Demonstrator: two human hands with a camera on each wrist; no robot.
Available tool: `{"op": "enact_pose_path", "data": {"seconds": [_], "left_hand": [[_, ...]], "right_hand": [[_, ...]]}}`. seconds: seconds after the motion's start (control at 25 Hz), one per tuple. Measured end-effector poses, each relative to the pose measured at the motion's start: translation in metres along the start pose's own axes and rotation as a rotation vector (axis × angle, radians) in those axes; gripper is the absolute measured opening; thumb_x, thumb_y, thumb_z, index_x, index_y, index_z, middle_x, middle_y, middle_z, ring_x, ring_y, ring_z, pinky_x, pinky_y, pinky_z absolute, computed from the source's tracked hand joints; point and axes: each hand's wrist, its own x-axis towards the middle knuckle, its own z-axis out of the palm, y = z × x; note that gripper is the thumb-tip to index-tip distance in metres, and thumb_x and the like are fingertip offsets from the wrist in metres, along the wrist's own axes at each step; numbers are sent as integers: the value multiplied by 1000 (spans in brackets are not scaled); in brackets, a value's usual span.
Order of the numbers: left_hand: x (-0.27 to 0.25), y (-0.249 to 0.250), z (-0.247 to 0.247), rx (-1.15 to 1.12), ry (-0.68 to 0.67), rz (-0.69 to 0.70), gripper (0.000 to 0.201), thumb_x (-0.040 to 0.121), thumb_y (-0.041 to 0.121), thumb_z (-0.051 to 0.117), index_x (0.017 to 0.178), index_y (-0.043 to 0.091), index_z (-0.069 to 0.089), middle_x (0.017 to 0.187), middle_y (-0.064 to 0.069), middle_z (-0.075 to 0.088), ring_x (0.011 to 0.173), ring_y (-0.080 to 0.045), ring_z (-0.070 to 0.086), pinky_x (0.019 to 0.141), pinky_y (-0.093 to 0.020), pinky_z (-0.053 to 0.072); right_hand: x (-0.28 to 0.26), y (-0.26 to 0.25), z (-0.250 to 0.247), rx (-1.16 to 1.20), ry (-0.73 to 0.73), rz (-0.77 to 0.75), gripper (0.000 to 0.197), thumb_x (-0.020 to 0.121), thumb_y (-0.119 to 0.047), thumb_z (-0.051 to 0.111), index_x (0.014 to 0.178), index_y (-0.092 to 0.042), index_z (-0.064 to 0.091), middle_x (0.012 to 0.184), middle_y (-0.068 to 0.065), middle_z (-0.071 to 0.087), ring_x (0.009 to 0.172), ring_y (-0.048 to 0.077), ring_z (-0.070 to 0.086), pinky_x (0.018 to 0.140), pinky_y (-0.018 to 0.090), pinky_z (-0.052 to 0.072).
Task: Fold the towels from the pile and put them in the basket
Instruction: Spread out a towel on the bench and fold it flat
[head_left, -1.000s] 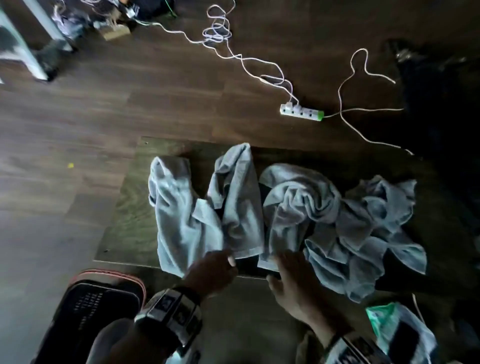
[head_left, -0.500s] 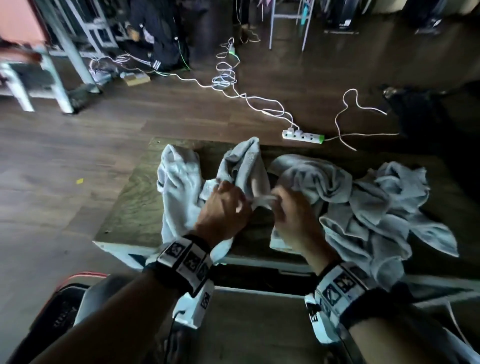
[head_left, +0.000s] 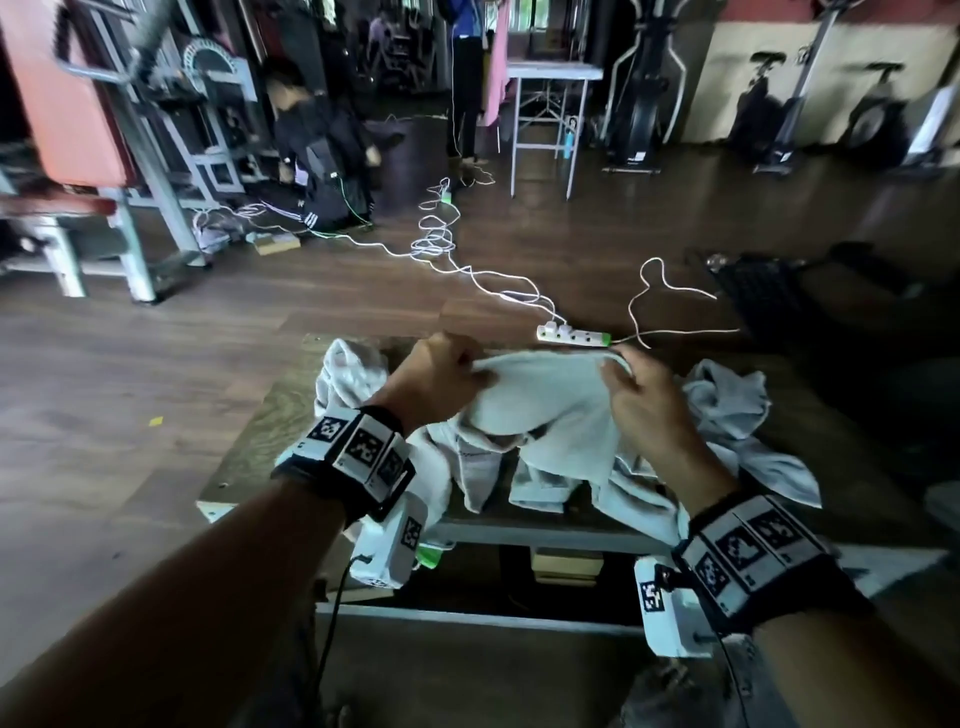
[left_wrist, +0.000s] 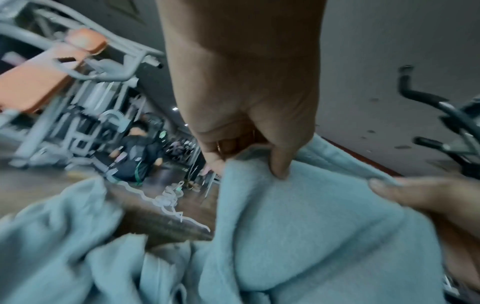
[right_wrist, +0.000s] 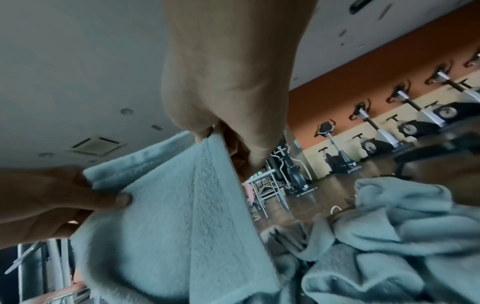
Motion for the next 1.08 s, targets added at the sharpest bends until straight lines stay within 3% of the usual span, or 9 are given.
{"op": "enact_pose_path", "data": {"seconds": [0.12,0.2,0.32,0.4,0.52,0.64,0.8,0.96,1.08], "left_hand": [[-10,-2,11,-88,161,-67,40,87,20,68,58,20,41,46,12,39,43,2,39,46,-15,32],[-14,10,17,-211,75,26,29,89,13,64,65,21,49,52,12,51,49,7,47,52,-17,38],[-14,24,22,-241,-46,183,13,78,10,62,77,23,58,68,3,61,63,-4,53,58,-23,42],[-8,16,22,-70,37,171,14,74,12,60,78,25,60,63,5,59,62,-7,55,58,-22,38],[-3,-12,17,69,177,-63,6,80,20,60,79,16,64,70,-8,65,71,-28,60,61,-28,40],[1,-30,16,-30,207,-164,27,88,30,50,64,17,45,64,-15,54,66,-34,54,60,-28,33],[6,-1,23,-219,139,62,20,100,24,50,83,15,46,58,6,49,51,0,46,56,-21,36],[19,14,28,-237,-22,251,22,90,34,63,81,14,58,70,3,62,66,-7,57,68,-30,49],[20,-12,24,-63,38,209,20,77,33,68,80,15,62,65,1,59,63,-20,55,62,-34,49]], "right_hand": [[-13,4,-2,-61,-60,-29,26,90,-23,63,116,-22,61,106,4,69,100,23,65,82,26,44],[-20,-4,8,-14,-170,-104,41,80,-34,70,119,-28,58,99,-1,68,90,16,65,84,32,52],[-16,-21,19,-169,-218,-223,29,82,-38,65,107,-25,64,92,-5,71,85,15,67,81,38,54],[-9,-30,14,-199,-135,-189,19,88,-30,61,103,-19,66,94,1,73,89,21,67,83,39,53],[4,-36,-4,-110,105,-36,20,96,-24,56,105,-9,65,104,13,71,100,28,65,82,29,44],[16,-31,-16,-169,170,59,26,95,-26,56,114,-8,60,114,16,67,110,33,61,84,31,42],[9,-28,4,-469,-97,-211,70,79,-39,70,141,-25,43,135,4,52,125,31,44,108,37,30],[18,-37,22,-644,-105,-296,24,82,-50,50,87,-29,58,91,-3,59,97,30,58,81,41,49],[26,-47,8,-448,-17,-170,6,87,-30,53,89,-25,55,79,0,64,77,29,60,66,38,51]]}}
